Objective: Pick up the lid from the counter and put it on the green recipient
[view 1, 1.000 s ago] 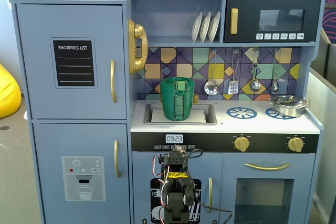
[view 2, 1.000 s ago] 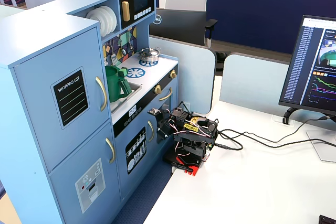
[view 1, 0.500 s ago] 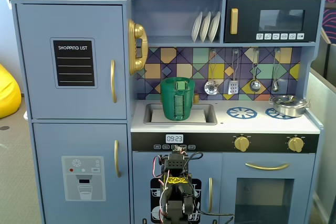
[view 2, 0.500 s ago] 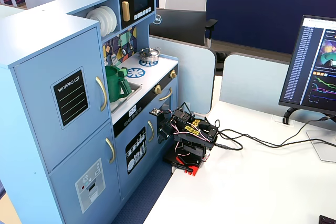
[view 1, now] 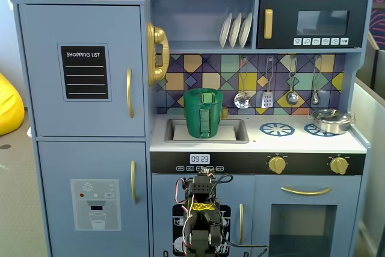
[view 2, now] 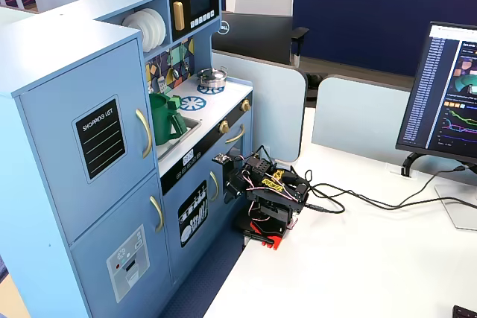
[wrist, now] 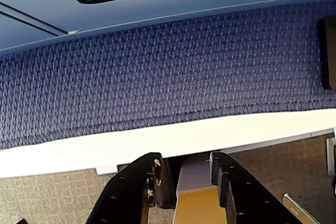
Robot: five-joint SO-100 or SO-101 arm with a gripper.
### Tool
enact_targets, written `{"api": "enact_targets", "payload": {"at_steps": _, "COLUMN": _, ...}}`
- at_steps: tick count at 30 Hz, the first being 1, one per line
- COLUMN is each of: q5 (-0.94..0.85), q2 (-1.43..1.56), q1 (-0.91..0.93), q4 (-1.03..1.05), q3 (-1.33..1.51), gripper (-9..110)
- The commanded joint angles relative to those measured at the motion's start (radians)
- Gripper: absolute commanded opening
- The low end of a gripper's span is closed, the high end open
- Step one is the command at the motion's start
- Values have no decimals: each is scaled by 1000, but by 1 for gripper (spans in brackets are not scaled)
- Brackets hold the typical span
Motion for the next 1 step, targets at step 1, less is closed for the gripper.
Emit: {"api": "enact_targets", "payload": {"at_steps": 1, "q5": 11, "q2": -6, "q1": 14, "q4": 186, "q3": 0, "gripper": 2}}
